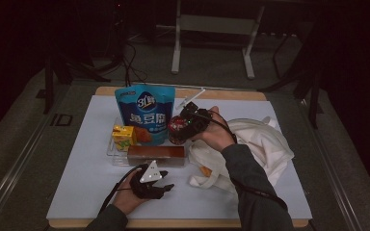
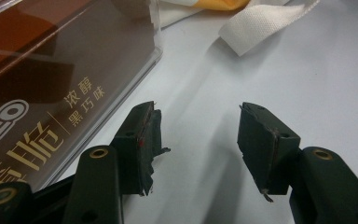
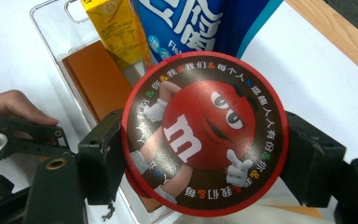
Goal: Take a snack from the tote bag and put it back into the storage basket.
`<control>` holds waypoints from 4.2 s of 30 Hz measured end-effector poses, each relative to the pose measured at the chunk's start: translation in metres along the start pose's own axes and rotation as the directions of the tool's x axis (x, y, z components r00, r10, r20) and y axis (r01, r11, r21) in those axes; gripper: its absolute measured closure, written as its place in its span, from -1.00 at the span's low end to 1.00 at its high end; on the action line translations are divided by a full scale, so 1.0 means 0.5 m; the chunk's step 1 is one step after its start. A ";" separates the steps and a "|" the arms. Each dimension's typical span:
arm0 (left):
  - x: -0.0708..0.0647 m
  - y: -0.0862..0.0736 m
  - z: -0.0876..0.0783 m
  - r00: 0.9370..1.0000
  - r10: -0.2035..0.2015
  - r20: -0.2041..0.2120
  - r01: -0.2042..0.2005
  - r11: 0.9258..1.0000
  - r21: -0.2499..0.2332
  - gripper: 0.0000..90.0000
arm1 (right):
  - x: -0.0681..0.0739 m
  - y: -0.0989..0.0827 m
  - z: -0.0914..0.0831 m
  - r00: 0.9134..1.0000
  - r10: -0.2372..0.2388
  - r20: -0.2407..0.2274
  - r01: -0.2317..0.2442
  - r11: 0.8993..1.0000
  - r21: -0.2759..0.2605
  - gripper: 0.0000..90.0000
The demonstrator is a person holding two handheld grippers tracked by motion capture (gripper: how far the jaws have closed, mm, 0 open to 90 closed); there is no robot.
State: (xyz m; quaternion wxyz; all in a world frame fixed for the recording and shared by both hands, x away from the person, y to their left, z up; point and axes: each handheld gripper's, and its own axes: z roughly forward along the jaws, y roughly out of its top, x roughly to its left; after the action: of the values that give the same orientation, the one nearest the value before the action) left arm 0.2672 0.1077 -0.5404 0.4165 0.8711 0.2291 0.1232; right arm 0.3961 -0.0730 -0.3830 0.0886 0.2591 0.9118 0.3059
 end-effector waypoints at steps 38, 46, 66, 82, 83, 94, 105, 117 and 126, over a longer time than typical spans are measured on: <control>-0.001 0.000 0.000 1.000 0.006 -0.001 -0.006 1.000 -0.001 0.04 | -0.001 -0.001 0.083 0.998 -0.011 0.061 0.010 1.000 0.018 -0.43; -0.001 0.000 0.000 1.000 0.006 -0.002 -0.006 1.000 -0.001 0.04 | -0.007 -0.015 0.099 0.996 0.000 0.084 -0.002 1.000 0.020 -0.43; -0.001 0.000 0.000 1.000 0.009 -0.002 -0.009 1.000 0.001 0.04 | -0.015 -0.034 0.118 0.998 0.018 0.060 -0.022 0.998 0.055 -0.44; -0.001 0.000 0.000 1.000 0.011 -0.002 -0.011 1.000 0.001 0.04 | -0.015 -0.043 0.135 0.998 0.011 0.056 -0.016 0.997 0.082 -0.45; -0.001 0.000 0.000 1.000 0.011 -0.003 -0.011 1.000 0.000 0.04 | -0.015 -0.043 0.134 0.998 0.019 0.053 -0.023 0.997 0.076 -0.45; -0.002 0.000 0.000 1.000 0.009 -0.003 -0.009 1.000 0.002 0.04 | -0.033 -0.049 0.097 0.997 0.053 0.054 -0.054 0.998 0.015 -0.48; -0.002 0.000 0.000 1.000 0.009 -0.003 -0.009 1.000 0.002 0.04 | -0.039 -0.053 0.062 0.997 0.055 0.057 -0.055 0.998 -0.006 -0.46; -0.002 0.000 0.001 1.000 0.008 -0.005 -0.008 1.000 0.002 0.04 | -0.036 -0.059 0.035 0.997 0.039 0.071 -0.039 0.999 -0.004 -0.46; -0.001 0.000 0.001 1.000 0.006 -0.005 -0.006 1.000 0.003 0.04 | -0.031 -0.064 0.013 0.996 0.017 0.084 -0.017 1.000 -0.001 -0.46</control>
State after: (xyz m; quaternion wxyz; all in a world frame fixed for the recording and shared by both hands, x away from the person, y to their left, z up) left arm 0.2668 0.1070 -0.5407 0.4143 0.8721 0.2276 0.1263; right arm 0.3980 -0.0997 -0.4075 0.1245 0.2795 0.9051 0.2954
